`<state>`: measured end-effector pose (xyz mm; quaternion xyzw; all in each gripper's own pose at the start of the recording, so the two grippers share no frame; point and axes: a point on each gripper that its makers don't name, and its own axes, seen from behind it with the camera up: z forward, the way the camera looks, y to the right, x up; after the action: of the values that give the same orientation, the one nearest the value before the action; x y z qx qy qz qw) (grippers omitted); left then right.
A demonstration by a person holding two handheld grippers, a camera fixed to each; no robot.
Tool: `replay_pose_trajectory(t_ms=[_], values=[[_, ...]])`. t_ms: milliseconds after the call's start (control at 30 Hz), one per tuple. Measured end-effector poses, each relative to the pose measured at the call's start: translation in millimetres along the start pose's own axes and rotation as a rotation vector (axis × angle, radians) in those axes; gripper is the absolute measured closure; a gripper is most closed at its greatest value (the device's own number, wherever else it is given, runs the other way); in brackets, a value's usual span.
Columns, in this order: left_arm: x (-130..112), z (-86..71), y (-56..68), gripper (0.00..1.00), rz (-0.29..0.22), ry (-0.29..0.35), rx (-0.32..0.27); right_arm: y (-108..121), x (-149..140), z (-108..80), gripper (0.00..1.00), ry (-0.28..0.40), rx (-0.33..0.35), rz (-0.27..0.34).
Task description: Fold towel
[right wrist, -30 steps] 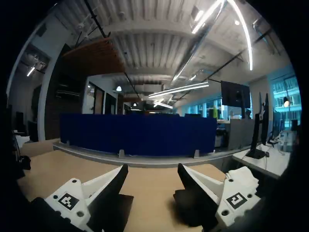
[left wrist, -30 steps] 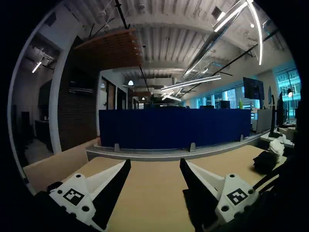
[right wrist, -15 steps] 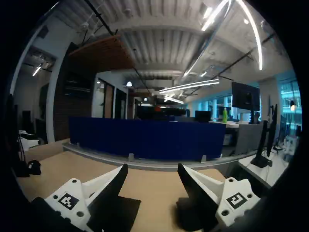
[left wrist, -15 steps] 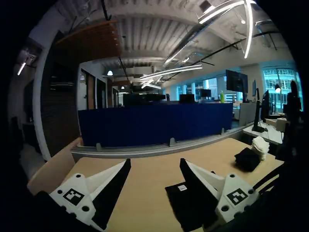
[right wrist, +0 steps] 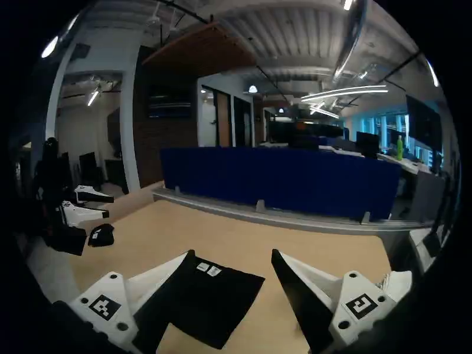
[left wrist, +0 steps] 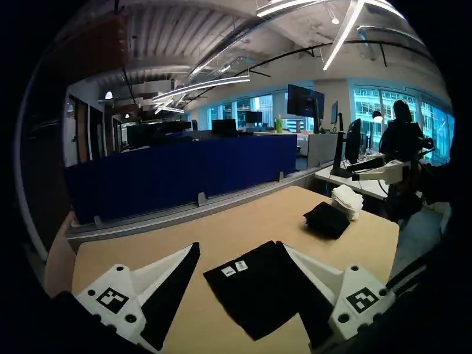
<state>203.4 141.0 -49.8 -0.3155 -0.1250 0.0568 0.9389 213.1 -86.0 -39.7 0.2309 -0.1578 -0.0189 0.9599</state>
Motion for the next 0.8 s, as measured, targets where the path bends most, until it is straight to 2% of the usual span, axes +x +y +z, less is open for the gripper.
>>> replay_pose_trajectory(t_ms=[167,400,600,800], values=[[-24.9,10.4,13.1,0.06,0.013,-0.046,-0.042,-9.0,-30.2,8.9,0.0,-0.075,0.026,-0.042],[-84.4,26.9,25.5,0.06,0.004,-0.151,-0.085,-19.7,-87.5,27.6,0.0,-0.179,0.058,-0.107],[-136.9,36.9,33.5,0.06,0.014,-0.236,-0.11,-24.8,-141.0,43.4,0.0,-0.266,0.085,-0.13],[-177.3,40.1,43.8,0.06,0.008,-0.307,-0.141,-27.9,-189.2,48.7,0.0,-0.358,0.107,-0.144]])
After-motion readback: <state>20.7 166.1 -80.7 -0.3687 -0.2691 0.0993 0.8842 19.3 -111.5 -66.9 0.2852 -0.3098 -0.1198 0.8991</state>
